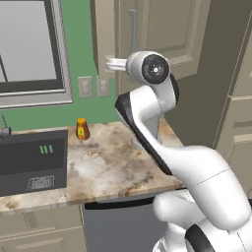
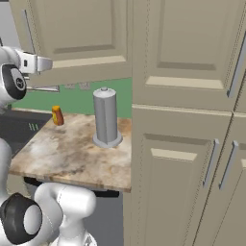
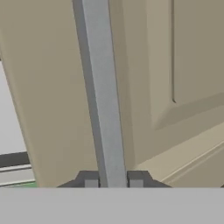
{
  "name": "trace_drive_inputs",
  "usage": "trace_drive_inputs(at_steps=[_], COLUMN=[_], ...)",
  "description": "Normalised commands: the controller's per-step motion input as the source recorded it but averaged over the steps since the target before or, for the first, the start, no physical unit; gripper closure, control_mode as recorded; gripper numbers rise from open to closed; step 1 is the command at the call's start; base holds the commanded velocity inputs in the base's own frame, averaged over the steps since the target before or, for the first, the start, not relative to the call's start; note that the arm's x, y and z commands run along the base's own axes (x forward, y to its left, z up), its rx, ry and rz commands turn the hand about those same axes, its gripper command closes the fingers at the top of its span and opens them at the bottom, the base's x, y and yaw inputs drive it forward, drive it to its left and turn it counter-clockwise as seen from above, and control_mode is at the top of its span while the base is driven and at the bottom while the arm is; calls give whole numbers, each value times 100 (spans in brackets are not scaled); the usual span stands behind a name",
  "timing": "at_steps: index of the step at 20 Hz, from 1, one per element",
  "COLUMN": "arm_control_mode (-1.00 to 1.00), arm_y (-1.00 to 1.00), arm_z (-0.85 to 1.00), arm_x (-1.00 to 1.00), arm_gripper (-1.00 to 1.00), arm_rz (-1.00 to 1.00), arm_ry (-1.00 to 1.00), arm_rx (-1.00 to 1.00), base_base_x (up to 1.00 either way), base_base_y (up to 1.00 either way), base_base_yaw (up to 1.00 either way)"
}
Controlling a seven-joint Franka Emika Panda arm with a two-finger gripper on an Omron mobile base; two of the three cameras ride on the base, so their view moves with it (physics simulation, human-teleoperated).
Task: Open the cabinet. Pick the bar soap and place it next to the sink. Then close the cabinet.
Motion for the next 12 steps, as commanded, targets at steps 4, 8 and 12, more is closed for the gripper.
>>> trace_drive_inputs(at_steps=[4, 8, 12], arm_control_mode=[-100, -100, -100], arm_y=[-26, -32, -33], arm_z=[16, 17, 16], arm_x=[-59, -60, -61], arm_gripper=[100, 100, 100], arm_rz=[7, 8, 8], arm_ry=[0, 0, 0], arm_rx=[3, 4, 5], base_base_x=[0, 0, 0], base_base_y=[0, 0, 0], base_base_yaw=[0, 0, 0])
